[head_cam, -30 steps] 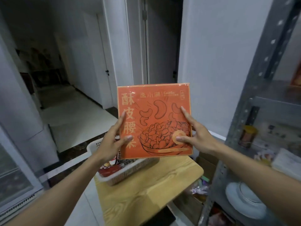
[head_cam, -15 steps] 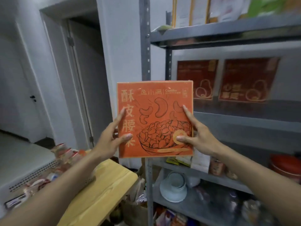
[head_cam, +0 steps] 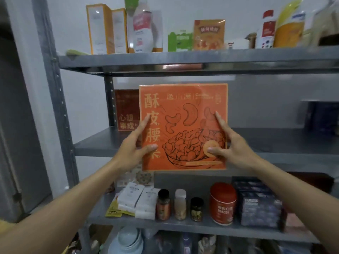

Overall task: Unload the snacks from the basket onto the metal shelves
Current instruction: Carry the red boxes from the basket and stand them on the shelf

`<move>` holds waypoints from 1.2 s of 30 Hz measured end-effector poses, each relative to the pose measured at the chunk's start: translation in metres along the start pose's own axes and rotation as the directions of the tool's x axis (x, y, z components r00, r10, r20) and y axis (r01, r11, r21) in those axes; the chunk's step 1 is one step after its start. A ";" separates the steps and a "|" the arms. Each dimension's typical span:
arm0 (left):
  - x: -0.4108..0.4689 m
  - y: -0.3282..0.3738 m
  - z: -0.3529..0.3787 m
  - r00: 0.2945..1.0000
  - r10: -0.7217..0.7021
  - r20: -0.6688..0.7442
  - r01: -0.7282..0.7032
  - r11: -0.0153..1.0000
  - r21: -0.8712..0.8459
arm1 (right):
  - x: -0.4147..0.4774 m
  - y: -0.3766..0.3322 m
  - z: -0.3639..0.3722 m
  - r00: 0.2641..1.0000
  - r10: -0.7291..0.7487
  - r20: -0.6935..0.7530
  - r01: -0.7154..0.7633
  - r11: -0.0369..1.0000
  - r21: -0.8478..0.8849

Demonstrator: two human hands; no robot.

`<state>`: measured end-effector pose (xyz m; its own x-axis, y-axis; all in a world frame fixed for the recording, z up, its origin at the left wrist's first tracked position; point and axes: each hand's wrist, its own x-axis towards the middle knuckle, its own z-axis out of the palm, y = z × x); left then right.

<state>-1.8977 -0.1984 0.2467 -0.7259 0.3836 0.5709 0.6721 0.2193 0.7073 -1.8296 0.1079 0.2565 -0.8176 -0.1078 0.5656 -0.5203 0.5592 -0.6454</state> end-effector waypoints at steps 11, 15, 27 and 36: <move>0.161 -0.030 0.109 0.977 0.131 0.167 -0.115 0.988 -0.102 | 0.044 0.098 -0.098 0.983 0.088 -0.159 -0.106 0.988 -0.110; 0.216 -0.051 0.144 0.965 0.141 0.221 -0.116 0.986 -0.122 | 0.067 0.136 -0.124 0.975 0.124 -0.182 -0.150 0.979 -0.139; 0.330 -0.102 0.233 0.964 0.158 0.214 -0.162 0.987 0.001 | 0.148 0.268 -0.187 0.972 0.108 -0.210 -0.159 0.956 -0.247; 0.377 -0.132 0.283 0.958 0.242 0.152 -0.270 0.940 0.207 | 0.191 0.341 -0.211 0.964 0.029 -0.264 -0.124 0.928 -0.351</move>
<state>-2.2194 0.1711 0.2506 -0.5107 0.5567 0.6552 0.8585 0.2881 0.4243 -2.1114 0.4517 0.2526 -0.7384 0.1291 0.6618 -0.2945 0.8212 -0.4888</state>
